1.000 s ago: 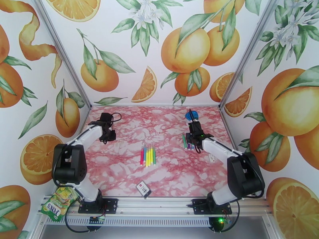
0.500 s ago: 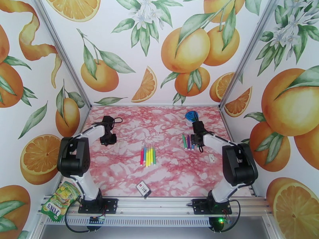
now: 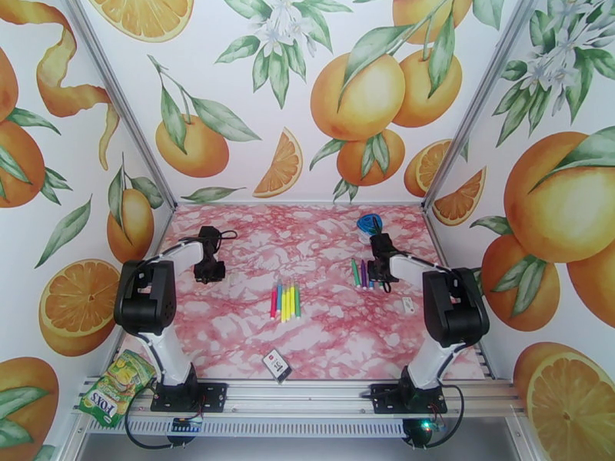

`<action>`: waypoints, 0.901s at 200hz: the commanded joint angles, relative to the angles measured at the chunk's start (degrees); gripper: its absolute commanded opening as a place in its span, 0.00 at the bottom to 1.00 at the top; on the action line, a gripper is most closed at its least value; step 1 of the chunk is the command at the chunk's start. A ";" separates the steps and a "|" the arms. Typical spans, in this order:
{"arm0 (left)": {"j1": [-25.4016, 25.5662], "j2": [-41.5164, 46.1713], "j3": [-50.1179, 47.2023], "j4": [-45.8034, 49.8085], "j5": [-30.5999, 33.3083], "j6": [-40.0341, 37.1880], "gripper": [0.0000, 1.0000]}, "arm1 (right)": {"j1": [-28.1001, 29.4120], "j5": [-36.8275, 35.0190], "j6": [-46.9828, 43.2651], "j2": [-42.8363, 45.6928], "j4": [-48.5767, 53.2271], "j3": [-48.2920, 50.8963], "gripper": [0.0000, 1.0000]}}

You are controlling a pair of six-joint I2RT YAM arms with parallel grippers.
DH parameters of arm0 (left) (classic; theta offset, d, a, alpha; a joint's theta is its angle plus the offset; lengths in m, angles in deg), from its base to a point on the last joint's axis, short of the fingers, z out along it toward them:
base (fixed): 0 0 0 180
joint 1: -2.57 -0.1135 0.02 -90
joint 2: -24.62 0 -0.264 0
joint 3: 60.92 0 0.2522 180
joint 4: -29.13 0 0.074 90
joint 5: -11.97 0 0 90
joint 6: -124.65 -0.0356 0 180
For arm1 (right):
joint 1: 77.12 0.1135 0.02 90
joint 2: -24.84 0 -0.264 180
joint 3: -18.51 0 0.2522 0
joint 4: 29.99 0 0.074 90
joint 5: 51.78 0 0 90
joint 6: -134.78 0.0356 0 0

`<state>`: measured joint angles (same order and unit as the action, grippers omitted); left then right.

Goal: Open the pen caps

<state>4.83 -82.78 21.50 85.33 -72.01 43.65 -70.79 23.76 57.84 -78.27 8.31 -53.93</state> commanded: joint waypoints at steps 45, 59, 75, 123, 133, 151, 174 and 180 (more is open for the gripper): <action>-0.45 -0.99 1.24 0.80 -3.55 -0.39 0.11 | -0.39 1.88 0.48 -1.65 2.20 -2.27 0.19; -0.37 -0.98 1.31 0.86 -4.01 -0.44 0.12 | -0.36 2.17 0.57 -1.66 2.43 -2.23 0.21; -0.36 -0.98 1.27 0.95 -4.49 -0.30 0.13 | -0.43 2.41 0.58 -1.56 2.45 -2.21 0.21; -0.48 -0.67 1.13 1.16 -4.77 -0.25 0.16 | -0.37 2.92 0.81 -1.14 2.80 -2.23 0.25; -0.42 -0.55 1.15 1.36 -4.74 -0.21 0.17 | -0.38 2.87 0.83 -1.00 3.04 -2.24 0.26; -0.42 -0.19 1.21 1.47 -4.94 -0.15 0.18 | -0.37 2.75 0.79 -0.49 3.35 -2.23 0.27; -0.42 0.62 1.53 1.72 -5.49 -0.17 0.18 | -0.37 2.66 0.74 0.86 3.73 -2.15 0.28; -0.42 0.84 1.48 1.80 -5.71 -0.13 0.19 | -0.36 2.70 0.74 1.41 3.81 -2.06 0.28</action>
<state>4.77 -82.84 21.72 85.76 -76.44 43.63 -70.92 25.16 58.00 -78.66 9.81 -54.96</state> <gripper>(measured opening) 0.187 0.278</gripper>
